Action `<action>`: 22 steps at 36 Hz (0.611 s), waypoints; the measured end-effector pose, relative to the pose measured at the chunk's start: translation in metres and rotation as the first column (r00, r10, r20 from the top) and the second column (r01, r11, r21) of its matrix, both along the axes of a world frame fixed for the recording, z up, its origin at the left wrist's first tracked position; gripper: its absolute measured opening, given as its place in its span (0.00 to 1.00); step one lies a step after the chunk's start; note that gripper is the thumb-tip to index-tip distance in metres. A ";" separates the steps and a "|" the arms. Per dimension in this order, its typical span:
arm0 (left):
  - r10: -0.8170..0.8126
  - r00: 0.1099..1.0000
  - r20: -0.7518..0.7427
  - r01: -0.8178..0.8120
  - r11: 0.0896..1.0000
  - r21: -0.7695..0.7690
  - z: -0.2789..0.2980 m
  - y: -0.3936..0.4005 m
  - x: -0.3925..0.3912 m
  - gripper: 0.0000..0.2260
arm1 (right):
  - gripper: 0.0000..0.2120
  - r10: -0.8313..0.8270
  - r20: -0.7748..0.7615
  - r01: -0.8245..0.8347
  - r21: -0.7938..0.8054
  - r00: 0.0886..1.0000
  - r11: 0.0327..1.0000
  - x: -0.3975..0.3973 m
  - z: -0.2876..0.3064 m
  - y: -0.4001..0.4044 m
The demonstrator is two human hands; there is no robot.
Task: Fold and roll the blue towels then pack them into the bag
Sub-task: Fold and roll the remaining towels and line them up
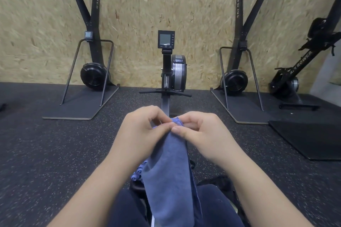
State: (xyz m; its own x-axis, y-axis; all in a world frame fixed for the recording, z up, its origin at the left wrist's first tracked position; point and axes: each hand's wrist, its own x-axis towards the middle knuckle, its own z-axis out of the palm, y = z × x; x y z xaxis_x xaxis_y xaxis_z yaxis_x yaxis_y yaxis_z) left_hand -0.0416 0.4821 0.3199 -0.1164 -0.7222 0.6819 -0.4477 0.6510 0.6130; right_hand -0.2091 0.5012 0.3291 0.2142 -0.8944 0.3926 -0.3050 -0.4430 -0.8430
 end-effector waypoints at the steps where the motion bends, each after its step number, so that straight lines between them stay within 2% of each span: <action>1: -0.011 1.000 0.003 0.011 1.000 -0.005 0.000 -0.001 0.000 0.05 | 0.06 0.001 0.031 -0.001 0.003 1.000 1.000 0.000 -0.002 -0.001; 4: -0.043 0.997 0.065 0.046 0.997 -0.058 -0.003 -0.002 0.003 0.08 | 0.06 -0.035 0.070 0.036 -0.016 0.997 0.999 -0.002 -0.006 -0.005; 7: -0.065 0.990 0.127 0.070 0.997 -0.033 -0.010 -0.005 0.009 0.06 | 0.06 -0.046 0.121 0.051 -0.039 0.992 0.998 -0.005 -0.009 -0.008; 10: -0.027 0.956 0.292 0.034 0.999 -0.020 -0.022 -0.010 0.019 0.20 | 0.06 -0.069 0.179 0.079 -0.054 0.981 0.995 -0.010 -0.012 -0.011; 12: -0.022 0.930 0.366 0.026 1.000 -0.005 -0.028 -0.011 0.024 0.23 | 0.06 -0.089 0.192 0.102 -0.062 0.977 0.993 -0.015 -0.013 -0.015; 19: -0.112 0.866 0.487 0.017 0.980 0.196 -0.051 -0.030 0.038 0.16 | 0.08 -0.073 0.179 0.090 -0.089 0.981 0.992 -0.026 -0.016 -0.022; 22: -0.111 0.853 0.511 0.016 0.982 0.186 -0.055 -0.039 0.039 0.11 | 0.08 -0.090 0.162 0.105 -0.086 0.983 0.991 -0.029 -0.019 -0.025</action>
